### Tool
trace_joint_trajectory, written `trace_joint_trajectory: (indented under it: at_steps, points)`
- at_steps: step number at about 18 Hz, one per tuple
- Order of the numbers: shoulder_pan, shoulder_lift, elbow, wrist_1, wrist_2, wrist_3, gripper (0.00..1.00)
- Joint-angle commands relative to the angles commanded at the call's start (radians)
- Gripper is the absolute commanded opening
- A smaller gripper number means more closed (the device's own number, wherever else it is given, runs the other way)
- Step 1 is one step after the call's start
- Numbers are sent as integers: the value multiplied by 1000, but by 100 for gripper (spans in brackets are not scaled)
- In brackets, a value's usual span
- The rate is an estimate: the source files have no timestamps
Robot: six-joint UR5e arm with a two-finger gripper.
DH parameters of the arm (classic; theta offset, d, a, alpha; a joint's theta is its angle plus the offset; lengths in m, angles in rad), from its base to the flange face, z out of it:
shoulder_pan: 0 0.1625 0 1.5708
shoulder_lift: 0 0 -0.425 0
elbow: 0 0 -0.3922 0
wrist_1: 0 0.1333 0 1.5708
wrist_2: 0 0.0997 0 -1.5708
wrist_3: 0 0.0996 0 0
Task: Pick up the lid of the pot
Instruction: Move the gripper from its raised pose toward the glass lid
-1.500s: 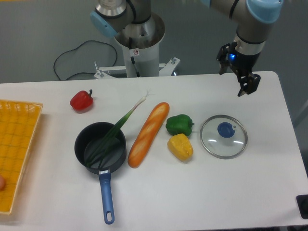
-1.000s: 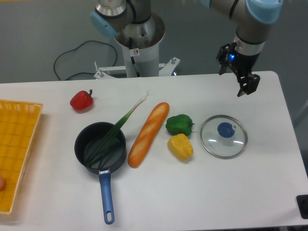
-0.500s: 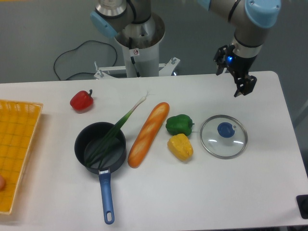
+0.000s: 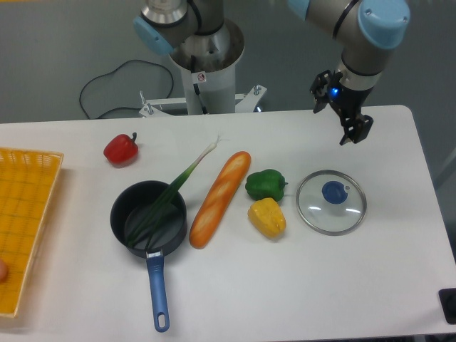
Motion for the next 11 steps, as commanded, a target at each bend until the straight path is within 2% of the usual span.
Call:
trace_joint_trajectory:
  at_steps: [11]
  points:
    - [-15, -3, -17, 2, 2, -2, 100]
